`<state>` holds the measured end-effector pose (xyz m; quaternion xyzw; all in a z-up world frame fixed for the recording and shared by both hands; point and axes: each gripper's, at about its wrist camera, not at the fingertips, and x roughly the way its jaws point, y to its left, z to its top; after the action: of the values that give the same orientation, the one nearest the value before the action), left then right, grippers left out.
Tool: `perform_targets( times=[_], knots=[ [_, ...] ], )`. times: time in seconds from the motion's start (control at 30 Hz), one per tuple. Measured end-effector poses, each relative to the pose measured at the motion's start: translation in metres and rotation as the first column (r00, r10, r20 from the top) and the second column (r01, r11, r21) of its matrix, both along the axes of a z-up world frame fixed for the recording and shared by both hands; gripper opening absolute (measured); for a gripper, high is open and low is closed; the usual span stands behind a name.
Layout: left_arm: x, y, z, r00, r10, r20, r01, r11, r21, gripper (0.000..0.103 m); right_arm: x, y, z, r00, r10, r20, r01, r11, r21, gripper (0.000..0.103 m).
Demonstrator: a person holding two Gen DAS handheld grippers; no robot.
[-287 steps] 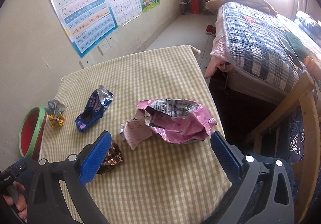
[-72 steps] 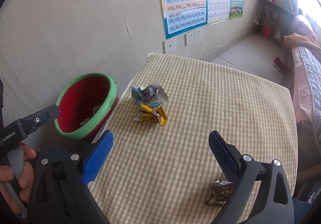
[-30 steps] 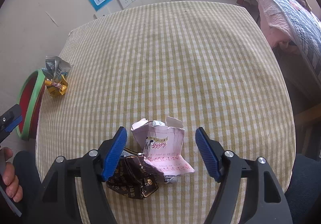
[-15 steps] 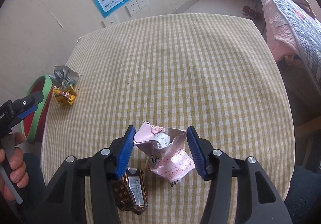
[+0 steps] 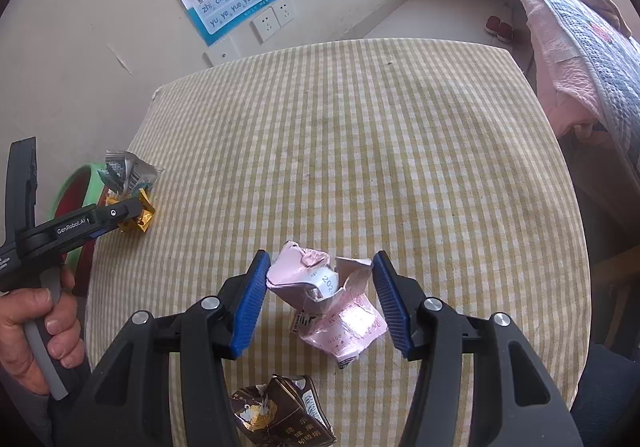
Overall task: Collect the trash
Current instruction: 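Grasp the pink paper wrapper with the right tool while the left tool grasps the yellow wrapper, then carry the pink wrapper and yellow wrapper over the red bin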
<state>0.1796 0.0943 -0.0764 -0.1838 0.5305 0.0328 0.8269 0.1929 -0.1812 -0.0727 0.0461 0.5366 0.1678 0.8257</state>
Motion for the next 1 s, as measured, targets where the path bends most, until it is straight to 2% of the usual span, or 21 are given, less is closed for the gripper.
perform_targets(
  times=[0.13, 0.17, 0.43, 0.63, 1.0],
  knots=[
    [-0.009, -0.002, 0.006, 1.0, -0.012, 0.02, 0.012, 1.0, -0.021, 0.03, -0.002, -0.001, 0.004, 1.0, -0.002, 0.011, 0.002, 1.0, 0.004, 0.052],
    [-0.011, -0.003, 0.008, 1.0, -0.015, 0.024, 0.015, 1.0, -0.017, 0.029, -0.002, -0.001, 0.006, 1.0, -0.002, 0.016, 0.002, 1.0, 0.005, 0.052],
    [-0.038, -0.005, 0.031, 0.998, -0.025, 0.065, 0.027, 0.999, -0.025, 0.027, -0.011, 0.001, 0.026, 0.998, -0.001, 0.061, 0.0, 1.0, 0.015, 0.052],
    [-0.06, -0.009, 0.056, 0.993, -0.041, 0.109, 0.041, 0.999, 0.004, 0.027, -0.023, 0.005, 0.049, 0.994, 0.011, 0.112, -0.013, 1.0, 0.019, 0.052],
    [-0.1, 0.016, 0.086, 0.985, 0.023, 0.173, -0.025, 1.0, 0.008, 0.028, -0.049, 0.032, 0.079, 0.983, 0.071, 0.168, -0.074, 0.997, 0.016, 0.052]
  ],
)
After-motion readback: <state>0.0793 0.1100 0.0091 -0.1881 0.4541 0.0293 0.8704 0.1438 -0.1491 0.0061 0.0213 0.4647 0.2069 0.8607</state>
